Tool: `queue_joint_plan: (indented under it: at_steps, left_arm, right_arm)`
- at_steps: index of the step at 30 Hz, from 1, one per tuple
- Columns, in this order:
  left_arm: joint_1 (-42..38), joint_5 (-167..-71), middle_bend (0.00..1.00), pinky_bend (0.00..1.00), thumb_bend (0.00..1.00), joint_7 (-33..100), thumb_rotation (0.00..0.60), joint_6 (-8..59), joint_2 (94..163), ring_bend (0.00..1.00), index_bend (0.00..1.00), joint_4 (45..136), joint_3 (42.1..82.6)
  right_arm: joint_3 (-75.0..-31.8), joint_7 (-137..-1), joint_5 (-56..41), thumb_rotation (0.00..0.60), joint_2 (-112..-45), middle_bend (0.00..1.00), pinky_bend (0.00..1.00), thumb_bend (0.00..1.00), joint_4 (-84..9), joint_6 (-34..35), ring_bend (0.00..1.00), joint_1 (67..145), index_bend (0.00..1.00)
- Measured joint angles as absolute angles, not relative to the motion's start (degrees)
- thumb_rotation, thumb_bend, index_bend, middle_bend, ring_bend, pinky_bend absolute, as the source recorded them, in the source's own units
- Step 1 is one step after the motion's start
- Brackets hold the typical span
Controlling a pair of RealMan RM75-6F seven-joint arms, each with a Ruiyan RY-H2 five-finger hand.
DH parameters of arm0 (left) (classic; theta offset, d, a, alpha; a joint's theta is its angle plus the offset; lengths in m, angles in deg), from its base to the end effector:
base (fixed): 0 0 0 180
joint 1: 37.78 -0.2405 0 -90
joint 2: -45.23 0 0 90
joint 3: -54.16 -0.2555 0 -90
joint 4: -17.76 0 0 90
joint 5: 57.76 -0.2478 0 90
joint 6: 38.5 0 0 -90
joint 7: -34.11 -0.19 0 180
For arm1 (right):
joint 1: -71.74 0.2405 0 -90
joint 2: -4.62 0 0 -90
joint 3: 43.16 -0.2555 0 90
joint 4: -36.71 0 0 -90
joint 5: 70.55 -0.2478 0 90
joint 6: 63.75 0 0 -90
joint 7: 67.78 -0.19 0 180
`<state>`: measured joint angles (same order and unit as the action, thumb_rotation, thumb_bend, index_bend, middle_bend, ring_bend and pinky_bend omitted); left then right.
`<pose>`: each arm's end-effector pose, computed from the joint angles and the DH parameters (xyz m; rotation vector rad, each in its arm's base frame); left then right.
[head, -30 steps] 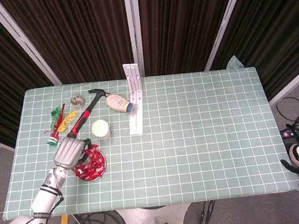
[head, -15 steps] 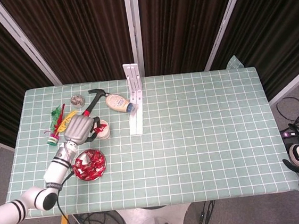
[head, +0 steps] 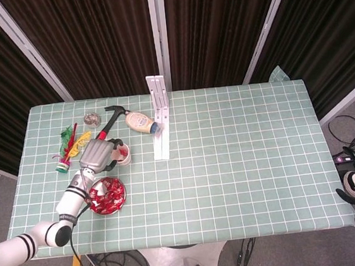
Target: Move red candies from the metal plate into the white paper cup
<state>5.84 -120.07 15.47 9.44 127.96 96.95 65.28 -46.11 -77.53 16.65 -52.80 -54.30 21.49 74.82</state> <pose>-0.1781 0.4339 -0.0329 -1.8627 -0.8803 -0.7723 -0.3443 -0.2213 0.1669 1.3641 -0.9300 0.9233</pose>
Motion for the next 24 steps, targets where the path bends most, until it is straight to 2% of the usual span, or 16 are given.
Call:
queue_joint_plan:
  at_steps: [6,9,14,19,24]
  left_arm:
    - [3.1,-121.8,0.37,1.00,0.42,15.1,0.600,14.7,124.0,0.82,0.29,103.0,64.0]
    - [0.4,-123.8,0.39,1.00,0.33,15.5,0.600,18.7,121.8,0.82,0.32,106.0,62.7]
    - [-4.9,-129.7,0.44,1.00,0.22,16.4,0.600,25.1,119.5,0.85,0.38,108.9,57.9]
    - [-8.9,-134.8,0.47,1.00,0.21,16.4,0.600,27.2,119.3,0.86,0.42,108.4,52.6]
    - [-10.3,-136.6,0.47,1.00,0.21,15.3,0.600,27.1,120.5,0.86,0.42,105.3,50.4]
  right_arm:
    - [-46.2,-77.3,17.2,0.600,-52.7,0.18,0.21,0.10,-54.8,21.5,0.01,75.1,0.08]
    - [-46.2,-77.1,17.4,0.600,-52.5,0.18,0.21,0.10,-55.0,21.6,0.01,75.1,0.08]
    - [-46.0,-77.2,17.9,0.600,-52.7,0.18,0.21,0.10,-55.0,21.5,0.01,75.3,0.08]
    - [-46.0,-77.3,18.0,0.600,-52.6,0.18,0.22,0.10,-55.0,21.8,0.01,75.2,0.08]
    - [-46.0,-77.4,18.1,0.600,-52.4,0.18,0.22,0.10,-55.1,22.0,0.01,75.2,0.08]
